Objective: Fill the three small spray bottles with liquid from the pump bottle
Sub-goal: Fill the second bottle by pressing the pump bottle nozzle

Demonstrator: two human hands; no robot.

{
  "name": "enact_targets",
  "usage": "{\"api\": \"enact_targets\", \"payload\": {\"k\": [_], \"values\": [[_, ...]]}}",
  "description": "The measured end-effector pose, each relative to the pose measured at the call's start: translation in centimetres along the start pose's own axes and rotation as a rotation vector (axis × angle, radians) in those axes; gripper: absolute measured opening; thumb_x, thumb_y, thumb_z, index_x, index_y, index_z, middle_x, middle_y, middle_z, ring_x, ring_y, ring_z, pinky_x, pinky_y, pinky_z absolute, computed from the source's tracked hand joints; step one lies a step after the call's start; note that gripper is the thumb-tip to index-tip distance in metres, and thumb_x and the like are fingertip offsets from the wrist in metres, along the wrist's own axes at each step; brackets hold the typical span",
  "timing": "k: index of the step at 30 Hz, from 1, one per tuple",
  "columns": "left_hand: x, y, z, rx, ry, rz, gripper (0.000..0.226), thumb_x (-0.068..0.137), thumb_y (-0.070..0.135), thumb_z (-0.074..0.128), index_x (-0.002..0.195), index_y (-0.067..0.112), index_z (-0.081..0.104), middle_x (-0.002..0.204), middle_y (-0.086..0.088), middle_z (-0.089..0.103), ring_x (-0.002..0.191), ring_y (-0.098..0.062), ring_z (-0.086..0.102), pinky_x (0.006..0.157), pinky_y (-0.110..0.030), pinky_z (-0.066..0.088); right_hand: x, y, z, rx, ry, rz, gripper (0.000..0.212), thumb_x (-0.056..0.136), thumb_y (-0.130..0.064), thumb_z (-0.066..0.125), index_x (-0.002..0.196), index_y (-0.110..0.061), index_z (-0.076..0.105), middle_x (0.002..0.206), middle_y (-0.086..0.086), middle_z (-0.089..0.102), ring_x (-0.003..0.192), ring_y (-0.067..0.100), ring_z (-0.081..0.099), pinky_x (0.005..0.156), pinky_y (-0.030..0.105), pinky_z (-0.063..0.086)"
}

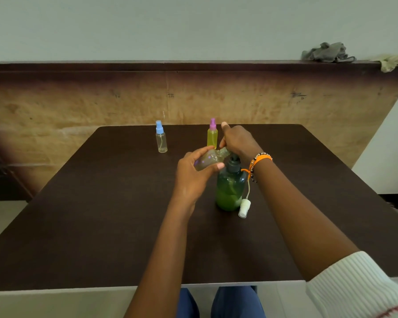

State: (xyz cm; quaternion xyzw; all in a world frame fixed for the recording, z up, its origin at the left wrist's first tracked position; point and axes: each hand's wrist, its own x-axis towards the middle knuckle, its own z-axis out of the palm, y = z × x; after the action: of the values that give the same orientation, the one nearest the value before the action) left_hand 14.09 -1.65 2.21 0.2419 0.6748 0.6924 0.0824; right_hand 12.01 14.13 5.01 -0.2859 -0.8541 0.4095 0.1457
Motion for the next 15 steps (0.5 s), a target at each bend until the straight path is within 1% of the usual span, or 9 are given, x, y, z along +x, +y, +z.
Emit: {"api": "enact_targets", "payload": {"k": [2,3,4,6,8,10,13,15], "values": [[0.1,0.2,-0.1,0.019,-0.010,0.018,0.047,0.076,0.006,0.074,0.120,0.019,0.062,0.112,-0.003,0.057,0.095,-0.002,0.058,0.078,-0.007,0.046,-0.2,-0.5,-0.4,0.071,-0.054,-0.002,0.063,0.098,-0.047,0.024,0.067,-0.008,0.062,0.068,0.004,0.052,0.064,0.019,0.049,0.064,0.031,0.038],[0.1,0.2,-0.1,0.029,-0.016,0.021,0.047,0.077,0.007,0.074,0.120,0.020,0.062,0.110,-0.001,0.056,0.093,0.000,0.057,0.076,-0.005,0.045,-0.2,-0.5,-0.5,0.096,-0.063,0.004,0.062,0.099,-0.045,0.024,0.063,-0.009,0.060,0.064,0.002,0.049,0.061,0.016,0.045,0.061,0.030,0.035],[0.1,0.2,-0.1,0.038,-0.021,0.023,0.048,0.077,0.007,0.074,0.121,0.021,0.061,0.108,0.002,0.055,0.092,0.001,0.056,0.076,-0.004,0.045,-0.1,-0.4,-0.5,0.100,-0.058,0.006,0.062,0.100,-0.045,0.024,0.064,-0.009,0.059,0.065,0.002,0.049,0.061,0.015,0.045,0.060,0.030,0.035],[0.2,0.2,-0.1,0.050,-0.029,0.020,0.049,0.077,0.008,0.074,0.122,0.020,0.061,0.107,0.002,0.055,0.094,0.000,0.056,0.077,-0.007,0.045,0.3,0.2,-0.2,0.088,-0.028,0.012,0.059,0.099,-0.045,0.025,0.074,-0.007,0.061,0.076,0.005,0.054,0.070,0.019,0.049,0.069,0.031,0.037],[0.1,0.1,0.1,0.056,-0.032,0.012,0.050,0.076,0.007,0.074,0.123,0.019,0.060,0.111,-0.001,0.055,0.098,-0.004,0.056,0.079,-0.009,0.045,0.4,0.8,0.2,0.040,0.002,0.029,0.055,0.099,-0.045,0.025,0.094,-0.005,0.062,0.090,0.009,0.054,0.083,0.024,0.051,0.075,0.033,0.038],[0.1,0.1,0.2,0.060,-0.036,0.012,0.051,0.077,0.008,0.074,0.124,0.019,0.060,0.110,-0.001,0.055,0.099,-0.005,0.056,0.079,-0.009,0.043,0.4,0.9,0.3,0.007,0.012,0.030,0.056,0.098,-0.046,0.026,0.105,-0.004,0.062,0.095,0.011,0.053,0.088,0.026,0.051,0.080,0.036,0.041],[0.1,0.3,0.3,0.101,-0.050,0.034,0.052,0.080,0.010,0.071,0.128,0.021,0.056,0.106,0.004,0.052,0.098,-0.002,0.052,0.081,-0.009,0.041,0.3,0.4,0.0,-0.032,-0.018,0.023,0.060,0.096,-0.050,0.025,0.105,-0.005,0.063,0.096,0.013,0.056,0.091,0.028,0.054,0.088,0.039,0.044],[0.1,0.5,0.3,0.119,-0.062,0.042,0.054,0.082,0.010,0.069,0.132,0.019,0.052,0.108,0.003,0.051,0.102,-0.005,0.051,0.087,-0.012,0.040,0.3,-0.1,-0.3,-0.036,-0.077,0.019,0.061,0.096,-0.052,0.024,0.101,-0.005,0.064,0.094,0.014,0.056,0.088,0.028,0.054,0.084,0.038,0.044]]}}
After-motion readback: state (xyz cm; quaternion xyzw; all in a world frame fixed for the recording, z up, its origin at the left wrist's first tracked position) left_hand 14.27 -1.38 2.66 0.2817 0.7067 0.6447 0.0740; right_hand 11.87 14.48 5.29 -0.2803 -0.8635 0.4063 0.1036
